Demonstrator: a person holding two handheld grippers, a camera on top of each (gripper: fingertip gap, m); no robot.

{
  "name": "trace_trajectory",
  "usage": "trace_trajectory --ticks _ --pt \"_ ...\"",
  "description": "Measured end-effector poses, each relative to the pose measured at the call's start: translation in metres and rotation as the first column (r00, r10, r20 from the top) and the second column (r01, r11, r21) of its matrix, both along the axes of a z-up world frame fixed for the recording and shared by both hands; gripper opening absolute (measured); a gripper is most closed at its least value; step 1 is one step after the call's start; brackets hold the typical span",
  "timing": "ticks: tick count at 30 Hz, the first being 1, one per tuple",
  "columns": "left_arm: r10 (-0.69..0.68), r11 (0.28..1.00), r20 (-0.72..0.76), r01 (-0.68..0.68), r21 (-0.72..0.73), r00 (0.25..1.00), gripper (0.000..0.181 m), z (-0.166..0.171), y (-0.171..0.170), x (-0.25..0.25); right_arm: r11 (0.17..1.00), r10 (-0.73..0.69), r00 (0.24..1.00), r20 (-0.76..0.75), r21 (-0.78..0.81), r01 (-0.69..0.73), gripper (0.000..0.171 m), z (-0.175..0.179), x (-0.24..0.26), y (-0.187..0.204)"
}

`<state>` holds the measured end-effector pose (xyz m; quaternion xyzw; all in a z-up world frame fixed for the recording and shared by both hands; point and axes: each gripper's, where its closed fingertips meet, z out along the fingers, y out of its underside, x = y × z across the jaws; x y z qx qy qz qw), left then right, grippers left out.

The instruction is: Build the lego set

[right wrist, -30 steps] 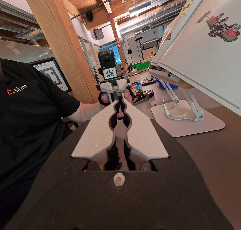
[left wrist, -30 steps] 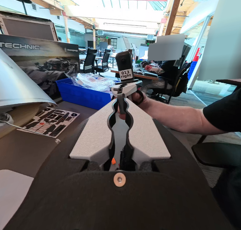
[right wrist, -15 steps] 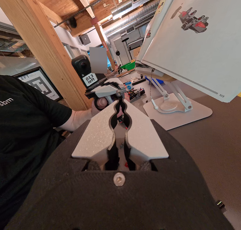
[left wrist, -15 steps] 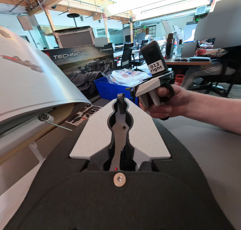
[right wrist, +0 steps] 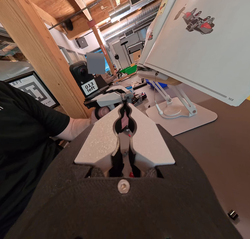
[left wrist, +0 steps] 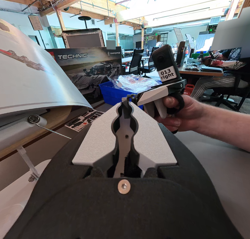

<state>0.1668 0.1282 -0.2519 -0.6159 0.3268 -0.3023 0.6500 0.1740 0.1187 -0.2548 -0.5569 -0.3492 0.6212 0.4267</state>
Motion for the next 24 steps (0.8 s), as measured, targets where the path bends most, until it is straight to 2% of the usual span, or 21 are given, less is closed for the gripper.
trace_trajectory --ticks 24 --pt "0.002 1.0 0.066 -0.003 0.024 0.998 0.006 0.0044 0.0001 -0.0013 0.999 -0.051 0.999 0.002 0.018 0.051 0.0 -0.0004 -0.002 0.0037"
